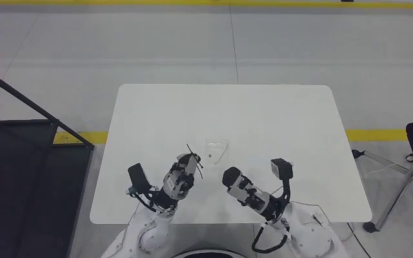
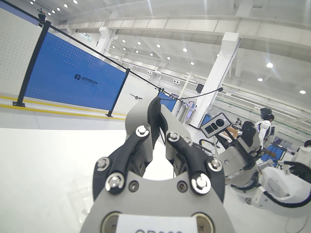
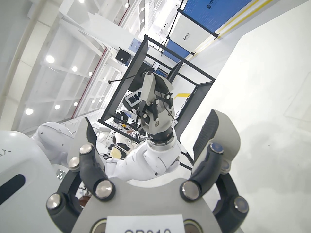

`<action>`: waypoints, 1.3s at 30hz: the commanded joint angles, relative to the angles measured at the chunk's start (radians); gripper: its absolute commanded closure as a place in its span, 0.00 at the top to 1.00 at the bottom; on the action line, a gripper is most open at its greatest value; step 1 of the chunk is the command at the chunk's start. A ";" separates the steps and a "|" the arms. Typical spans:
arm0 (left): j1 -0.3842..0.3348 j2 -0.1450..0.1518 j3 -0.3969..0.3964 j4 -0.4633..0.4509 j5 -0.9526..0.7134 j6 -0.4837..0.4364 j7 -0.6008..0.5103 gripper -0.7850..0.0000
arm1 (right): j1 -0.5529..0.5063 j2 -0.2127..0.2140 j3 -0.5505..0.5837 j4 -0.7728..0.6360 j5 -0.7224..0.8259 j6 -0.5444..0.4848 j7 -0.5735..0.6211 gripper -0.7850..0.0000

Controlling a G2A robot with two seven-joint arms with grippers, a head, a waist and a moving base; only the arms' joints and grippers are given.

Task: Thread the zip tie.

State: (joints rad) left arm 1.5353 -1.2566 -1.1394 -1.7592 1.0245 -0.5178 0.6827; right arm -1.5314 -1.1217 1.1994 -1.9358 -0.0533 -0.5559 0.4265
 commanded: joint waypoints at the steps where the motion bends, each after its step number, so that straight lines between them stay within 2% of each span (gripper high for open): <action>1: 0.006 0.001 -0.008 -0.012 -0.030 -0.014 -0.026 0.00 | 0.013 -0.005 -0.016 0.014 -0.048 -0.004 -0.032 1.00; 2: 0.009 0.002 -0.010 -0.016 -0.045 -0.023 -0.036 0.00 | 0.019 -0.007 -0.025 0.019 -0.063 -0.004 -0.042 1.00; 6: 0.016 0.003 -0.024 -0.028 -0.071 -0.034 -0.063 0.00 | 0.034 -0.015 -0.052 0.035 -0.152 0.007 -0.101 0.74; 9: 0.020 0.003 -0.029 -0.033 -0.080 -0.037 -0.073 0.00 | 0.040 -0.020 -0.076 0.040 -0.191 0.005 -0.123 0.70; 11: 0.021 0.003 -0.029 -0.034 -0.090 -0.046 -0.085 0.00 | 0.042 -0.022 -0.086 0.042 -0.206 0.000 -0.135 0.62; 12: 0.021 0.002 -0.030 -0.034 -0.094 -0.047 -0.090 0.00 | 0.043 -0.023 -0.090 0.044 -0.213 -0.002 -0.143 0.54; 24: 0.014 -0.004 -0.015 -0.025 -0.091 -0.047 -0.108 0.00 | 0.063 -0.036 -0.134 0.060 -0.270 0.002 -0.191 0.48; 30: 0.012 -0.007 -0.009 -0.019 -0.088 -0.046 -0.109 0.00 | 0.060 -0.039 -0.143 0.058 -0.291 -0.002 -0.198 0.39; 39: 0.011 -0.011 -0.003 -0.012 -0.077 -0.047 -0.111 0.00 | 0.060 -0.041 -0.144 0.060 -0.297 -0.003 -0.205 0.39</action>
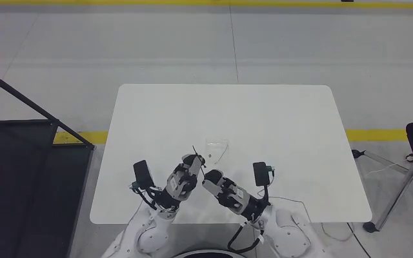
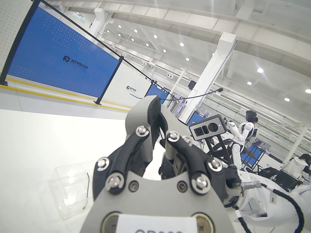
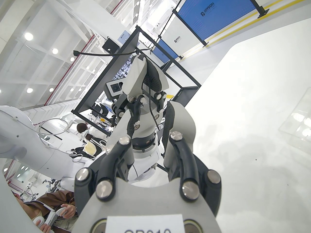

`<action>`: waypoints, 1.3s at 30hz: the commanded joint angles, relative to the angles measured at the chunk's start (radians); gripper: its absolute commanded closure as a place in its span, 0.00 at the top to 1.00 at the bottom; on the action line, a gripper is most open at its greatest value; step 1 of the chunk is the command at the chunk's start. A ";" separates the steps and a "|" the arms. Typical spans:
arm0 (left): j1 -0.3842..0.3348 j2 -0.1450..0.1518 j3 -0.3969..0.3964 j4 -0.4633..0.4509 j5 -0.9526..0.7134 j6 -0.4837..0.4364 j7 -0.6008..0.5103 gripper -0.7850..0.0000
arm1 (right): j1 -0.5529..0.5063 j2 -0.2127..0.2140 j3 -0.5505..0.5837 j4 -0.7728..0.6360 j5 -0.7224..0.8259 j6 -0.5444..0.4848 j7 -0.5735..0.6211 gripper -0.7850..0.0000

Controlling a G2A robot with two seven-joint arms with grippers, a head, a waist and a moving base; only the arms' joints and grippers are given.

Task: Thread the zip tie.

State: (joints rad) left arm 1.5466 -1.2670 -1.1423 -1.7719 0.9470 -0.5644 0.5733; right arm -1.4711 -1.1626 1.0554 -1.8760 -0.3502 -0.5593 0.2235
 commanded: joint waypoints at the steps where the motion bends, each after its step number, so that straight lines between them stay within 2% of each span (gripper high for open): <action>1: 0.000 -0.001 0.001 0.001 0.000 -0.003 -0.002 0.00 | 0.000 -0.001 0.000 0.001 0.001 0.002 -0.001 0.38; 9: 0.002 -0.002 0.000 0.001 0.003 -0.011 -0.002 0.00 | 0.004 -0.003 -0.003 0.004 0.003 0.008 -0.003 0.31; 17: 0.004 -0.004 -0.003 0.001 0.002 -0.014 -0.002 0.00 | 0.006 -0.006 -0.004 0.006 0.002 0.009 -0.003 0.18; 24: 0.004 -0.006 -0.003 0.003 0.003 -0.017 -0.006 0.00 | 0.005 -0.007 -0.003 0.006 0.003 0.006 0.000 0.15; 28: 0.002 -0.007 -0.003 0.005 0.004 -0.018 -0.008 0.00 | 0.005 -0.007 -0.001 0.006 0.003 0.006 0.001 0.00; 35: 0.000 -0.009 -0.003 0.008 0.006 -0.022 -0.010 0.00 | 0.006 -0.009 0.000 0.008 0.000 0.006 -0.001 0.00; 36: 0.000 -0.009 -0.003 0.006 0.009 -0.028 -0.011 0.04 | 0.006 -0.009 0.000 0.008 -0.001 0.006 -0.002 0.00; 37: 0.001 -0.008 -0.003 0.006 0.013 -0.034 -0.012 0.32 | 0.006 -0.009 0.000 0.009 -0.002 0.006 -0.003 0.00; 38: 0.002 -0.008 -0.004 0.006 0.017 -0.038 -0.013 0.43 | 0.005 -0.010 0.000 0.008 0.000 0.005 -0.006 0.00; 39: 0.003 -0.008 -0.005 0.006 0.019 -0.043 -0.012 0.47 | 0.005 -0.010 0.000 0.009 0.002 0.003 -0.009 0.00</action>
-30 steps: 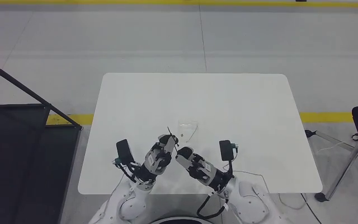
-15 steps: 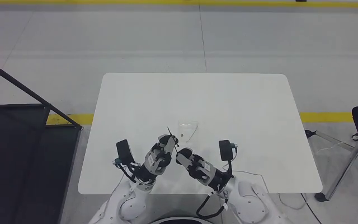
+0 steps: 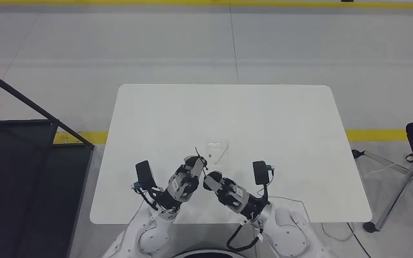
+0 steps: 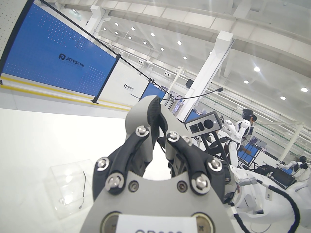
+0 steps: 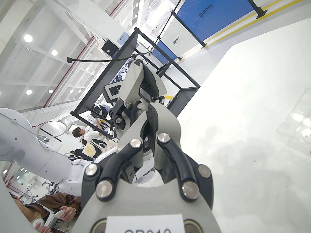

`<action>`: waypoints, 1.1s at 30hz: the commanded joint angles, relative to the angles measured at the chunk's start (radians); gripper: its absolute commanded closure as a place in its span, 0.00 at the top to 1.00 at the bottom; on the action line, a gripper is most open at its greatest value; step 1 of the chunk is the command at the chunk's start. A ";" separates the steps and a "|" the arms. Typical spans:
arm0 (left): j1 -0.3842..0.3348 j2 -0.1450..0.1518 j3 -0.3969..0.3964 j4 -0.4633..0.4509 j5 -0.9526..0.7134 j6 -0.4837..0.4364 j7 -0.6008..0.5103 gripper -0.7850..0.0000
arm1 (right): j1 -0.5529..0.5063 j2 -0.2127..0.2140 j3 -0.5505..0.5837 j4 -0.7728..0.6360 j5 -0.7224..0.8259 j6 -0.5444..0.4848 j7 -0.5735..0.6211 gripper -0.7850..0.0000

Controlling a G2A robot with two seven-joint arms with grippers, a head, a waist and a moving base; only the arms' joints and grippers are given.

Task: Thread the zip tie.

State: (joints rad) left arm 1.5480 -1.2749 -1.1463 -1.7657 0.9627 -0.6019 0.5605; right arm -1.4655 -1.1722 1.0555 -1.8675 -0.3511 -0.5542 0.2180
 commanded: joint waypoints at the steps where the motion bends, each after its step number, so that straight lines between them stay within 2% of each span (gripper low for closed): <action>1: 0.003 0.001 -0.001 -0.001 0.004 -0.009 0.000 0.56 | 0.000 -0.001 0.001 0.002 0.010 -0.002 -0.009 0.00; 3: 0.005 0.001 -0.003 -0.002 0.005 -0.013 0.000 0.73 | 0.001 -0.001 0.005 0.002 0.016 -0.005 -0.014 0.00; 5: 0.006 0.001 -0.005 -0.003 0.006 -0.016 -0.002 0.82 | 0.000 -0.002 0.007 0.003 0.025 -0.010 -0.019 0.00; 6: 0.006 0.001 -0.007 -0.004 0.006 -0.017 -0.003 0.96 | -0.001 -0.002 0.009 0.003 0.028 -0.013 -0.021 0.00; 7: 0.007 0.001 -0.008 -0.004 0.004 -0.019 -0.004 1.00 | -0.002 -0.002 0.011 0.003 0.031 -0.016 -0.023 0.00; 16: 0.018 0.006 -0.059 -0.009 -0.042 -0.029 0.003 1.00 | -0.014 -0.003 0.029 0.007 0.103 -0.070 -0.041 0.00; 21: 0.014 0.009 -0.109 -0.009 -0.116 -0.042 -0.006 1.00 | -0.016 0.004 0.034 0.009 0.218 -0.112 0.044 0.00; 24: 0.013 0.010 -0.143 -0.009 -0.023 -0.013 0.055 1.00 | -0.010 0.012 0.035 0.011 0.354 -0.129 0.158 0.00; 27: 0.013 0.011 -0.155 0.003 0.144 0.023 0.156 1.00 | 0.003 0.024 0.048 0.015 0.521 -0.124 0.296 0.00; 31: 0.006 0.011 -0.137 0.046 0.391 0.101 0.326 0.98 | 0.016 0.038 0.073 0.022 0.705 -0.103 0.454 0.00; 33: -0.001 0.011 -0.123 0.073 0.461 0.131 0.392 1.00 | 0.021 0.043 0.088 0.026 0.765 -0.093 0.510 0.00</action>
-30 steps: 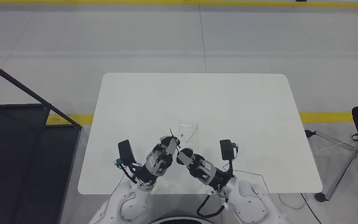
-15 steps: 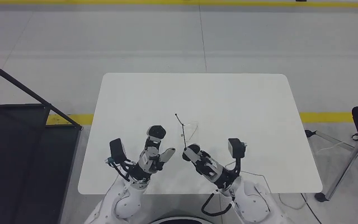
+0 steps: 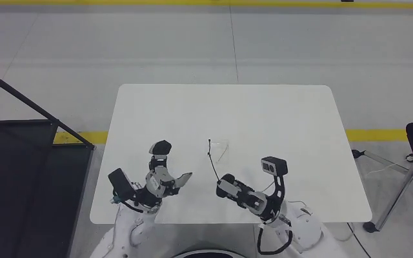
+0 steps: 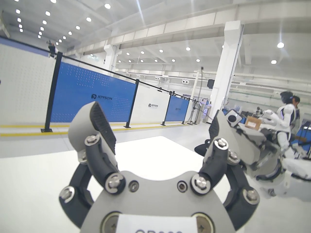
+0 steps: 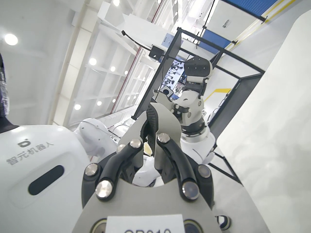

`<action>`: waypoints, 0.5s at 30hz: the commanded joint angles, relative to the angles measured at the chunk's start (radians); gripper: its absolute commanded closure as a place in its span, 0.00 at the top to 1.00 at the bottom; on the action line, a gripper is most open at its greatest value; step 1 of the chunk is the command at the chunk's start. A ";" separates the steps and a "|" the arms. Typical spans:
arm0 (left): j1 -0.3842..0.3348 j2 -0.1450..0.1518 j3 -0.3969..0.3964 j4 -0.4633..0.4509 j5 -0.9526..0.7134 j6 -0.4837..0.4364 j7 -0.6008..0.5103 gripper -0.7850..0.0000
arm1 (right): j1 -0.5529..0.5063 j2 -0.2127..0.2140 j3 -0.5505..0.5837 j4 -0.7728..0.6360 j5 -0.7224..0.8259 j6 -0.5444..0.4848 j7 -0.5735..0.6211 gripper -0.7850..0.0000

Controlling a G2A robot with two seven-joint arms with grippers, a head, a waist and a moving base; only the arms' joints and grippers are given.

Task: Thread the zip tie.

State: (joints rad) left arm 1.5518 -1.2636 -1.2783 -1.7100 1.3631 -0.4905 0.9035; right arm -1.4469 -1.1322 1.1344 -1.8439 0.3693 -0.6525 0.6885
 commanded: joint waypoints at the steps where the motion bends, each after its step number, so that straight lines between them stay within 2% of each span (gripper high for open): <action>1: -0.010 -0.001 0.014 0.029 0.082 0.031 0.073 1.00 | 0.003 0.005 0.015 0.004 0.063 0.010 0.056 0.00; 7: -0.013 -0.001 0.017 0.036 0.091 0.040 0.086 1.00 | 0.006 0.012 0.029 -0.003 0.149 0.052 0.149 0.00; 15: -0.013 -0.001 0.017 0.036 0.091 0.040 0.086 1.00 | 0.005 0.013 0.030 -0.004 0.154 0.055 0.153 0.00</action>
State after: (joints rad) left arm 1.5385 -1.2647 -1.2611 -1.6743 1.4539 -0.4509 0.9895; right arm -1.4416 -1.1194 1.1641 -1.8476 0.5229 -0.5976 0.8414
